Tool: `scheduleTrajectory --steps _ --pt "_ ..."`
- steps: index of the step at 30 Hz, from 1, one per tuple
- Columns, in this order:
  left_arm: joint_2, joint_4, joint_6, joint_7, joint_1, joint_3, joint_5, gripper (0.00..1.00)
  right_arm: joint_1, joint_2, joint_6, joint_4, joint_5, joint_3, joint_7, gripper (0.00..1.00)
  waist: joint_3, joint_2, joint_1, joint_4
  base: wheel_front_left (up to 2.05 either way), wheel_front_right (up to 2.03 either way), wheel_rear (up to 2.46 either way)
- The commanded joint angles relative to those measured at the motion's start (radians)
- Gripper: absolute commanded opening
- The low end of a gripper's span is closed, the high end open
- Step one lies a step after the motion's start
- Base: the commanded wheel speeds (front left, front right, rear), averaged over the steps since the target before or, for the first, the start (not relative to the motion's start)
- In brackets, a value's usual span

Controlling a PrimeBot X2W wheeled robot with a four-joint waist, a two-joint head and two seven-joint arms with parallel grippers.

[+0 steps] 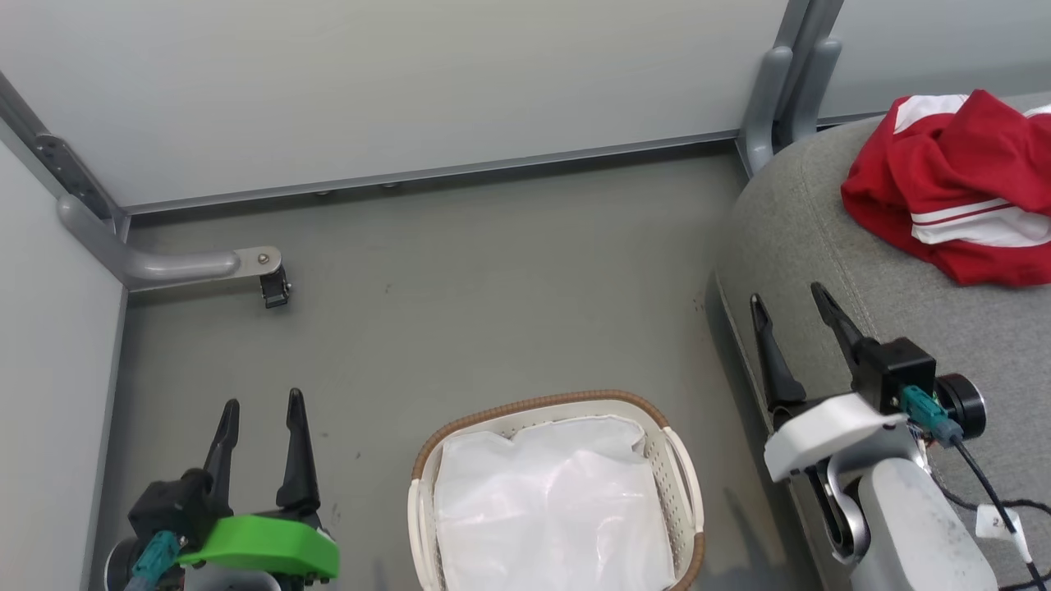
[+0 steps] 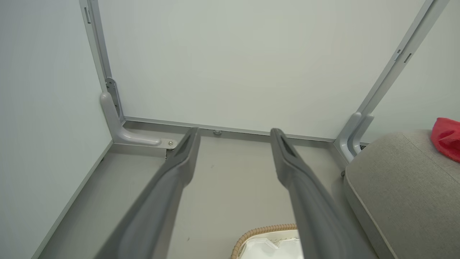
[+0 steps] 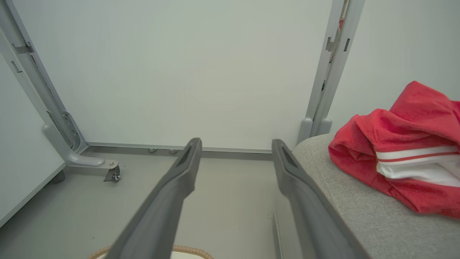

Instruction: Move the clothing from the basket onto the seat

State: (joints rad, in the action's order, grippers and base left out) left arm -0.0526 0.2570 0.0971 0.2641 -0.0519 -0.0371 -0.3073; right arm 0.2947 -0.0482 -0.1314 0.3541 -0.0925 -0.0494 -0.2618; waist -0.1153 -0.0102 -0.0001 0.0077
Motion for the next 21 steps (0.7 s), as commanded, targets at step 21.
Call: scheduleTrajectory --steps 21 --pt "0.002 -0.018 -0.002 0.000 0.141 0.004 -0.045 1.00 -0.191 -0.004 0.001 -0.080 -0.077 -0.017 -0.005 1.00 0.103 0.0102 0.0001 -0.020 0.00 0.00 0.00"
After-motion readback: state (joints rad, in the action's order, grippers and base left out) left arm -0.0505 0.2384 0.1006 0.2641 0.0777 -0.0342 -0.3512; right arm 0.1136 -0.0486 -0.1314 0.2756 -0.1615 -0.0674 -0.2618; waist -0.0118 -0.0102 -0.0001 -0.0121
